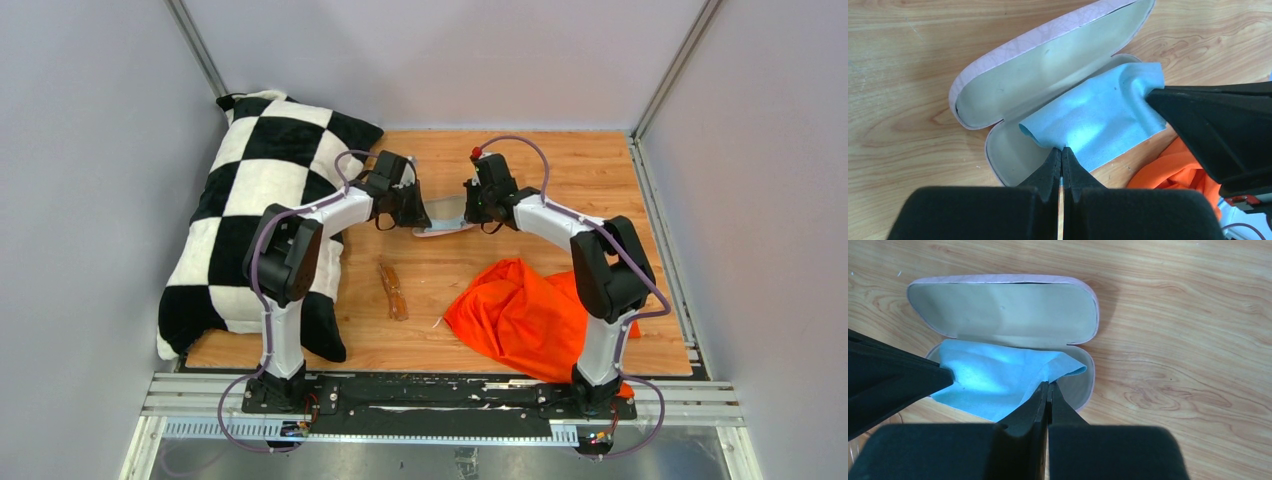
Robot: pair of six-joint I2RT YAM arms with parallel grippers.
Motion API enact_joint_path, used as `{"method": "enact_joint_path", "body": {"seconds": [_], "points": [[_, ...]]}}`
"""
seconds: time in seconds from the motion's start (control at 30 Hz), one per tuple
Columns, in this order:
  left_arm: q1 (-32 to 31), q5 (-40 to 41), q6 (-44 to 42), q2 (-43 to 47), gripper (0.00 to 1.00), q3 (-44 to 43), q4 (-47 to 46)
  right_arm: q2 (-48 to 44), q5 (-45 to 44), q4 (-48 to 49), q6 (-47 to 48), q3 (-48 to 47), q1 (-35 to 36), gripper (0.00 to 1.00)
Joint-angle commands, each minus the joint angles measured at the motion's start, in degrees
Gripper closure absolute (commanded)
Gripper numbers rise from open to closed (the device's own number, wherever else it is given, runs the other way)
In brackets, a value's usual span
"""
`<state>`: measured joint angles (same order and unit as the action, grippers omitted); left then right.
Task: Organize the sunglasses
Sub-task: Place the glasses cleaning cloth in the sunglasses case.
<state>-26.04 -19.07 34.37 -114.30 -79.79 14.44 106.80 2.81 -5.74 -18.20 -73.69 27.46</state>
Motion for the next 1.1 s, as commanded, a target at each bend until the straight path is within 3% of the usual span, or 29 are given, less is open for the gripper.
{"method": "enact_joint_path", "body": {"seconds": [0.0, 0.57, 1.07], "points": [[0.5, 0.7, -1.0, -0.1, 1.00, 1.3, 1.1, 1.0, 1.0, -1.5, 1.2, -0.7, -1.7, 1.00], [0.5, 0.5, -1.7, 0.8, 1.00, 6.4, -0.9, 4.0, 4.9, -1.2, 2.3, 1.0, -2.3, 1.00], [0.1, 1.4, -3.6, 0.9, 1.00, 9.4, -1.4, 2.7, 1.8, 10.2, 2.4, 10.9, -2.2, 1.00]]}}
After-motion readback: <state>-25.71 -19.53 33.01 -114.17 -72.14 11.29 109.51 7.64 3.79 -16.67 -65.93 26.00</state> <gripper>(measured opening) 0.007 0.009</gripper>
